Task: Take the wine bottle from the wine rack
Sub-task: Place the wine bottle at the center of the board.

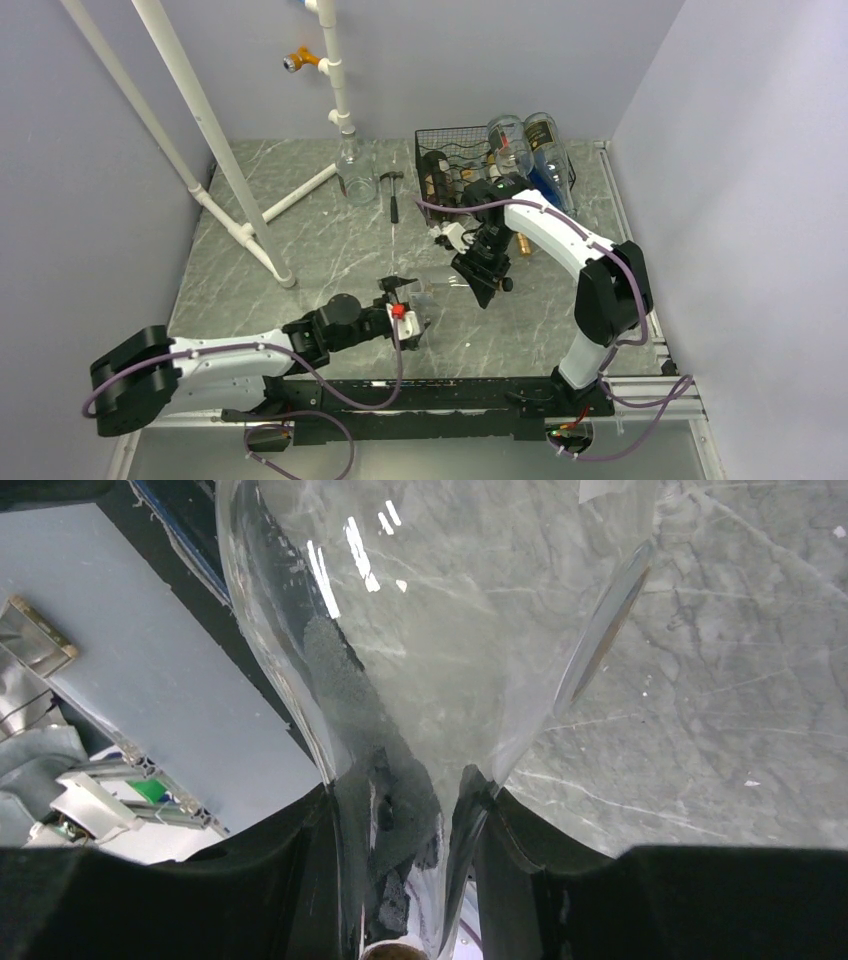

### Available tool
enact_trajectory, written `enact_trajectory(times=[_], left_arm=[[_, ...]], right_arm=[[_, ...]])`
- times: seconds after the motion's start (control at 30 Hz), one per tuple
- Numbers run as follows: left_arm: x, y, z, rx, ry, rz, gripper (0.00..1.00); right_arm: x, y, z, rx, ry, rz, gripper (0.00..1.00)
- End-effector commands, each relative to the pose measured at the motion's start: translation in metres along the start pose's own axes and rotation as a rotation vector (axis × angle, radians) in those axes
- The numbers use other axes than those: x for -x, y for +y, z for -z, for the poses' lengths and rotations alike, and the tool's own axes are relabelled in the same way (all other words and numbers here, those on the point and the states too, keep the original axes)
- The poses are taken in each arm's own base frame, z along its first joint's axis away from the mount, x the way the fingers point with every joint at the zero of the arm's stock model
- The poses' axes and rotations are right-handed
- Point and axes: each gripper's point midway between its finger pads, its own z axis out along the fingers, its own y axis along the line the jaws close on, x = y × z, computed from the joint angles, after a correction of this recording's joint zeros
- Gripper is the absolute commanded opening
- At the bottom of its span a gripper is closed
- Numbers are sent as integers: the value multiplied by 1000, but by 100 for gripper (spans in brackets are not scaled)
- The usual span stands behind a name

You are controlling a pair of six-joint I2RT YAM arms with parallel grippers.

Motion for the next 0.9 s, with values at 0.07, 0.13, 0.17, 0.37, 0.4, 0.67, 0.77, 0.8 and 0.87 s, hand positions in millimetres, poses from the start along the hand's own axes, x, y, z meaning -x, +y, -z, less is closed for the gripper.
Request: enact_trajectory(times=[0.07,0.13,0.17,0.37,0.4,0.67,0.77,0.8,0.87], left_arm=[[38,18,-26,70,-165,-135,100],[40,14,-34,56,-188,-121,99],[42,11,-38,45,-203,-108,100],[42,9,-54,58,-240,-82,100],[40,9,-56,57,-235,-87,99],[25,9,-72,59,-182,-166,99],[18,6,-78,37,-159,-189,100],[15,5,-80,27,-148,-195,99],[11,6,-86,18,-128,-206,99]], right_arm=[[12,15,14,35,-43,80,0],[12,15,13,34,-35,83,0],[12,14,13,33,-31,80,0],[13,13,12,20,-6,77,0],[13,13,12,18,-1,75,0],[15,12,12,18,12,68,0],[16,13,12,18,16,71,0],[16,12,11,16,17,72,0],[17,13,11,17,18,72,0]])
